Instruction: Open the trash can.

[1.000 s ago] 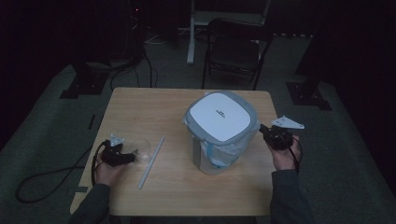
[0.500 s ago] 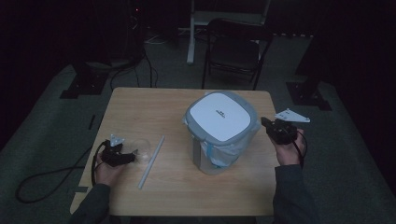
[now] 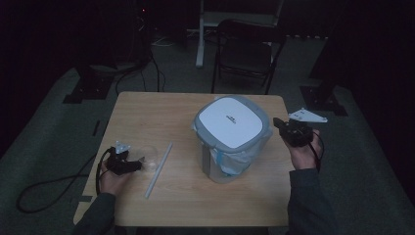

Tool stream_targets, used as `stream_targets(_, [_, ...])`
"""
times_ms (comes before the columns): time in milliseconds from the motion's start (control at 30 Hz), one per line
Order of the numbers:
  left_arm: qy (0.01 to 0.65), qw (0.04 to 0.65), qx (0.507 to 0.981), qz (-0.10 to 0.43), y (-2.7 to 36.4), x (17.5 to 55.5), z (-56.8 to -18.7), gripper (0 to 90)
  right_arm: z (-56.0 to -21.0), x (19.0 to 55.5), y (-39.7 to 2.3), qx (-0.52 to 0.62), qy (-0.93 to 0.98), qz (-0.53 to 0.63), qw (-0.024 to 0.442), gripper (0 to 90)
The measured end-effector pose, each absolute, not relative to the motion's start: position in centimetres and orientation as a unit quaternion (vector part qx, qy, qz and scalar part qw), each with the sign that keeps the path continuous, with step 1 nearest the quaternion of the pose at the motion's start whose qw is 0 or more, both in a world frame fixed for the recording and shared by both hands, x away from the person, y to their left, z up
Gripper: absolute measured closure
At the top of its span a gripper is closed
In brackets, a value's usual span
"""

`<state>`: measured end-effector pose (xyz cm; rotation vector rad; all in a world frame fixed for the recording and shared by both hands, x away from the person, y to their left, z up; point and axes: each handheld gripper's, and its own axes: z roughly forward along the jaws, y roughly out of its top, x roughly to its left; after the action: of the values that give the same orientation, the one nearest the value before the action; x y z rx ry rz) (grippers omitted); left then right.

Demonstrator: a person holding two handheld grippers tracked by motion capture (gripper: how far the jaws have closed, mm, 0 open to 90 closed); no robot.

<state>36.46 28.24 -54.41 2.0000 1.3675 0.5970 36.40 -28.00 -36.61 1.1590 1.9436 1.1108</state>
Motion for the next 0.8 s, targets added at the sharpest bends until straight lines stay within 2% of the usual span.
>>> stream_targets(800, [0.520, 0.318, 0.760, 0.227, 28.2, 36.5, -54.4, 23.2, -33.9, 37.1, -26.2, 0.406, 0.739, 0.443, 0.304, 89.5])
